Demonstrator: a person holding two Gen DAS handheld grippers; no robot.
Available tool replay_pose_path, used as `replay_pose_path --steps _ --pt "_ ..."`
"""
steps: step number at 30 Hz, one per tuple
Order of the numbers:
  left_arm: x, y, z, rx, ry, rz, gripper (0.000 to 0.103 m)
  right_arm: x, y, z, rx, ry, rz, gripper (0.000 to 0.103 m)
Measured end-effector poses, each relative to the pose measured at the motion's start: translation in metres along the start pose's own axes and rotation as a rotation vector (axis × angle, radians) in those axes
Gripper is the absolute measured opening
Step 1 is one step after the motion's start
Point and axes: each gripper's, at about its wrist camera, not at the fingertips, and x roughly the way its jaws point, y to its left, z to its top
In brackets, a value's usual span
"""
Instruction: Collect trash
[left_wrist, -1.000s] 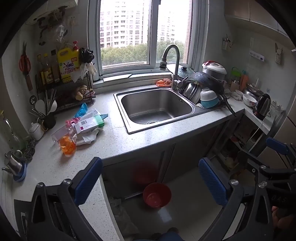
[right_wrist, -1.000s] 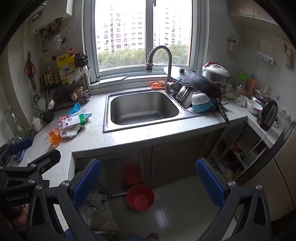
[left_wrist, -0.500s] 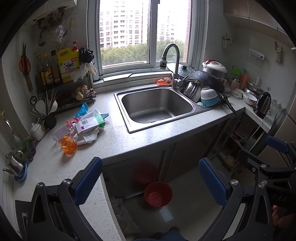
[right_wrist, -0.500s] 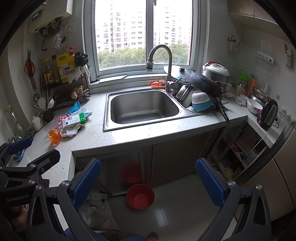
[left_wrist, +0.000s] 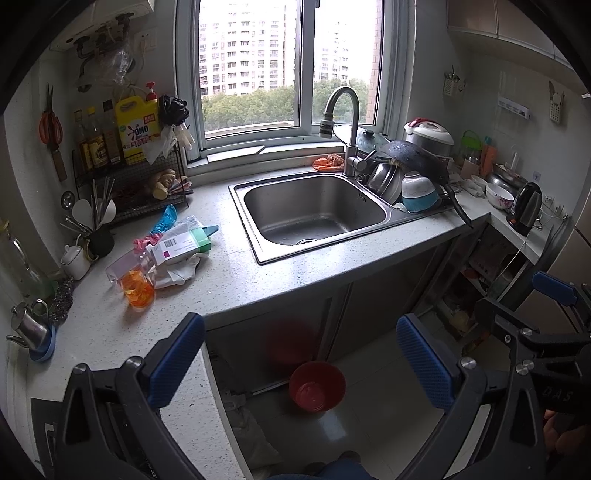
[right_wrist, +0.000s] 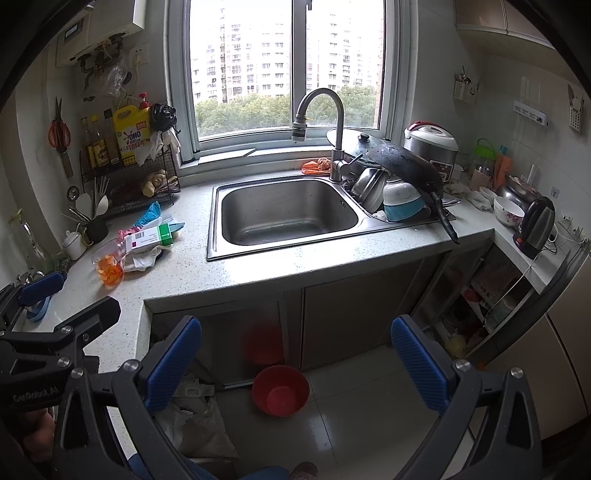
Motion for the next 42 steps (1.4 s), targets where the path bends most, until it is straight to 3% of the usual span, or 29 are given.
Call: replay_pose_path --steps 42 --pt "-0.0001 -0.0008 0.0041 -0.005 0.009 0.008 0.103 0.0012 -0.0007 0.0020 -0.010 0.005 0.022 0.103"
